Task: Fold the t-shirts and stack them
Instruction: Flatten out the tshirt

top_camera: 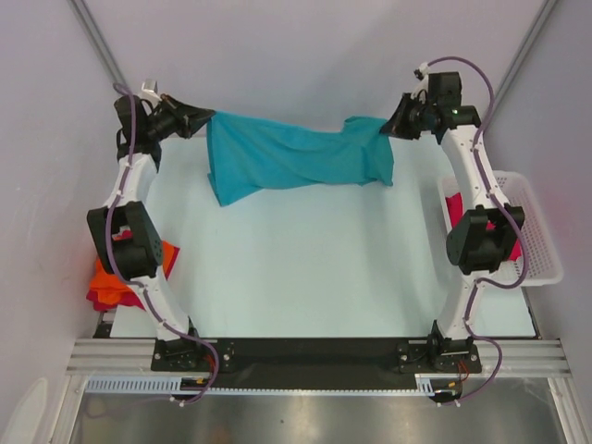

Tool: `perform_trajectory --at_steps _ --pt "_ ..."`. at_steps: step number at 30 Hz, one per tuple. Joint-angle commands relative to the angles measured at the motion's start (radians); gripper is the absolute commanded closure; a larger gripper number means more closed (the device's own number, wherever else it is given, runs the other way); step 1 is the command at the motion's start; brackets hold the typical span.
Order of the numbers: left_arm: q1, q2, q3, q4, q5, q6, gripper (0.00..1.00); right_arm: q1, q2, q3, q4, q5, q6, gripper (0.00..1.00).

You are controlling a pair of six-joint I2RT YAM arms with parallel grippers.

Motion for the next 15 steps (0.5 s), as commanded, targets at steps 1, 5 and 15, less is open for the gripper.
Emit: perform_trajectory --at_steps 1,5,15 --pt "0.008 -0.178 -0.128 0.062 0.027 0.026 1.0 0.038 -0.234 -0.194 0.032 0.029 -0.027 1.0" --pt "0.008 -0.376 -0.305 0.035 0.001 0.053 1.0 0.072 -0.41 -0.389 0.035 0.083 0.008 1.0" --pt "0.003 -0.766 -0.594 -0.355 -0.117 0.274 1.0 0.144 -0.754 -0.805 -0.095 0.149 0.084 1.0"
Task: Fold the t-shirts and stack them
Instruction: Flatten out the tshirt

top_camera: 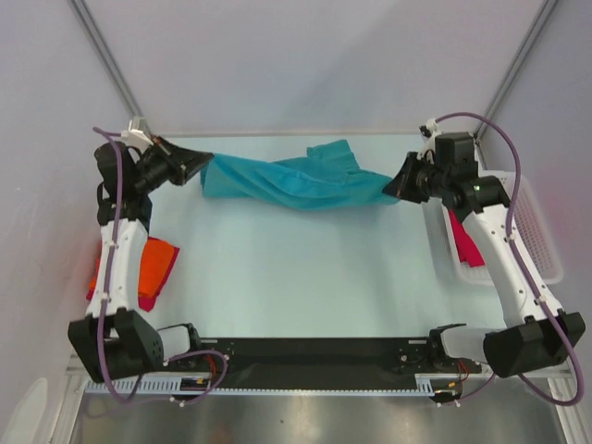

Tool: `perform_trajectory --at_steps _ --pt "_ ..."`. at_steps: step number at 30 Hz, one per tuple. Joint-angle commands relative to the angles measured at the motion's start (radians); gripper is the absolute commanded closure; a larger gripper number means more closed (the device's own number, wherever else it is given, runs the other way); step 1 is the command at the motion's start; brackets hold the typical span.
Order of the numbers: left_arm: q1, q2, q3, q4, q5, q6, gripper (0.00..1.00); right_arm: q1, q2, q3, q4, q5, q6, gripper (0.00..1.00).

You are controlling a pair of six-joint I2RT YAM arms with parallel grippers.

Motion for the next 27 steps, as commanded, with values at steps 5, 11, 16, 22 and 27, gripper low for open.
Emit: perform_trajectory --at_steps 5,11,16,22,27 --pt "0.001 -0.272 -0.221 -0.289 -0.075 0.18 1.0 0.017 -0.161 -0.225 -0.148 0.043 0.028 1.0" --pt "0.001 -0.302 -0.321 -0.31 -0.071 0.204 1.0 0.019 -0.182 -0.251 -0.203 0.058 0.016 1.0" --pt "0.0 -0.361 -0.344 -0.384 -0.105 0.222 1.0 0.02 -0.203 -0.262 -0.252 0.061 0.017 1.0" --pt "-0.001 -0.462 -0.397 -0.447 -0.132 0.217 1.0 0.062 -0.238 -0.346 -0.292 0.05 0.036 0.99" --pt "-0.001 -0.49 -0.407 -0.488 -0.14 0.225 1.0 0.068 -0.26 -0.385 -0.327 0.055 0.036 0.91"
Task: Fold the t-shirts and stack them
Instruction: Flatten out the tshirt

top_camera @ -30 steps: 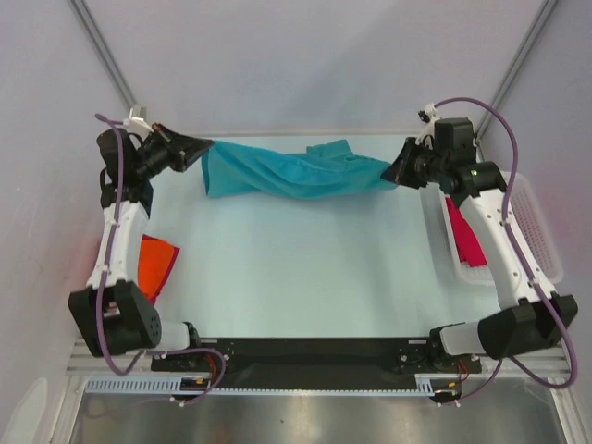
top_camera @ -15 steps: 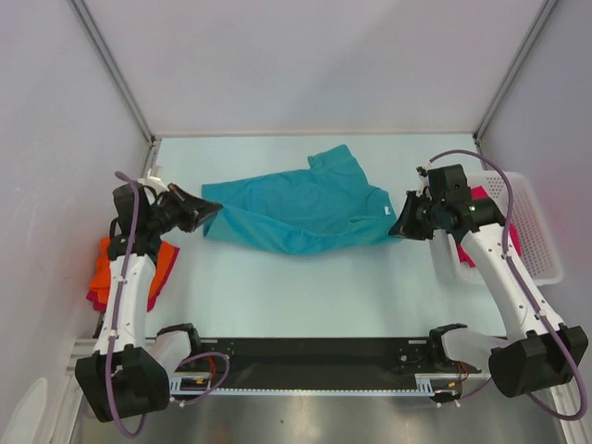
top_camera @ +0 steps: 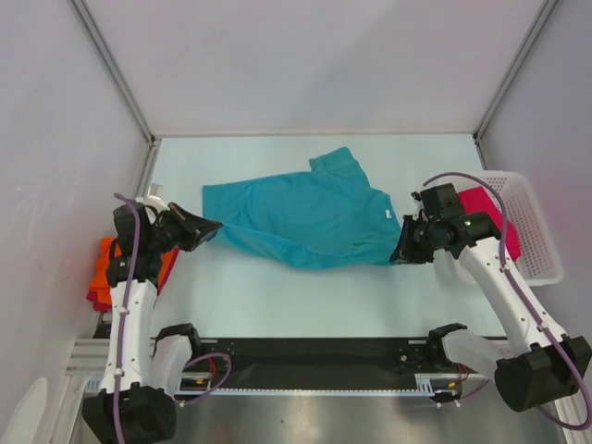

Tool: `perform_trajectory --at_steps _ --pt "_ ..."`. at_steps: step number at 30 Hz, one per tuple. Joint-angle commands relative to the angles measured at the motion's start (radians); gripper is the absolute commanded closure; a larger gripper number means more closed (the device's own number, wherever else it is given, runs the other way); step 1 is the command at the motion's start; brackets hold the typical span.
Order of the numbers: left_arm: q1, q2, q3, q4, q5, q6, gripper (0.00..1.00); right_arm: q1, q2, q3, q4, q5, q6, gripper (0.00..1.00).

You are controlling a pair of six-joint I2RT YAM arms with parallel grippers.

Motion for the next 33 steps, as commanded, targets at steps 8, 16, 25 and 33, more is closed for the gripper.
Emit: perform_trajectory --at_steps 8,16,25,33 --pt "0.001 -0.05 -0.01 -0.107 -0.027 0.055 0.89 0.009 -0.032 -0.016 -0.083 -0.003 -0.004 0.64" --pt "0.001 -0.064 0.058 -0.185 -0.102 0.082 0.5 0.022 -0.018 -0.013 -0.06 -0.009 0.001 0.63" --pt "0.001 0.008 -0.032 -0.063 -0.119 0.023 0.42 0.054 0.049 -0.052 0.09 -0.029 0.03 0.64" --pt "-0.002 0.247 0.003 0.163 -0.087 -0.028 0.42 0.143 0.302 0.027 0.31 -0.052 0.052 0.66"
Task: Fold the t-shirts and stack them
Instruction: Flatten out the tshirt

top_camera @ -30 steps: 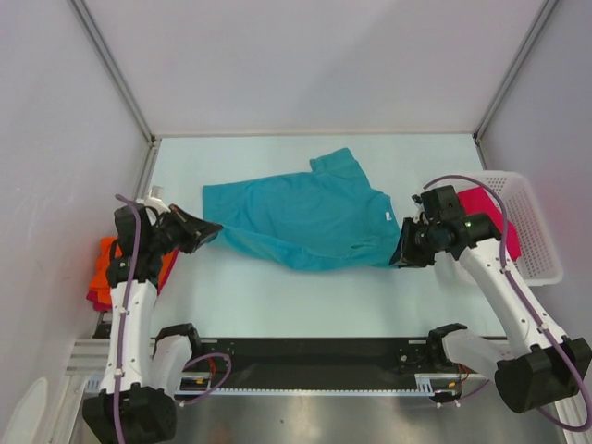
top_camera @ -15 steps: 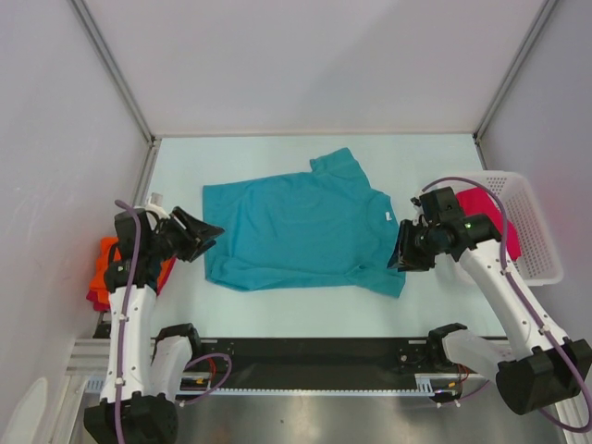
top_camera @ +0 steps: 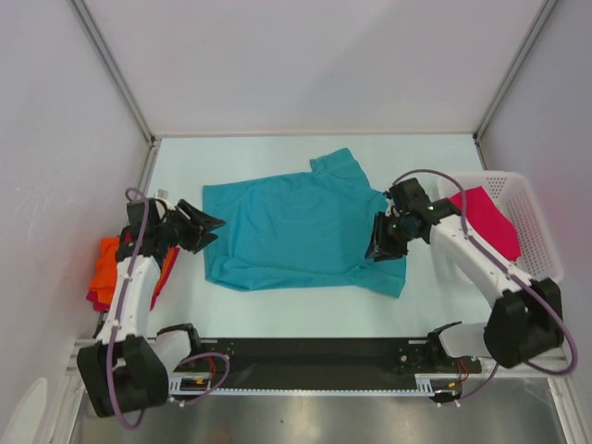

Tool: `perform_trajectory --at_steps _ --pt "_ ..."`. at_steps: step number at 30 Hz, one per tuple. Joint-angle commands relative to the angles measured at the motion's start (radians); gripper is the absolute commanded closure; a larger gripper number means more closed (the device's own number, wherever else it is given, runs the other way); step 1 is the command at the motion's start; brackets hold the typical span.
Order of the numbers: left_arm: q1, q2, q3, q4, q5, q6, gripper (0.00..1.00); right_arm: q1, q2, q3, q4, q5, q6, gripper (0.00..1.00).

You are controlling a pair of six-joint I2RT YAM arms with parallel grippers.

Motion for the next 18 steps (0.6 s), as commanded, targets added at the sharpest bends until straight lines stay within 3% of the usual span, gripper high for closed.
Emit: perform_trajectory --at_steps 1,6,18 --pt "-0.008 0.101 0.042 0.168 0.02 -0.038 0.42 0.065 0.131 0.081 0.18 -0.023 0.011 0.66" --pt "-0.023 0.275 0.051 0.295 0.069 -0.083 0.43 0.1 0.264 0.124 0.231 -0.03 0.011 0.67" --pt "-0.098 0.493 0.028 0.474 0.1 -0.14 0.45 0.111 0.332 0.07 0.288 -0.011 0.0 0.68"
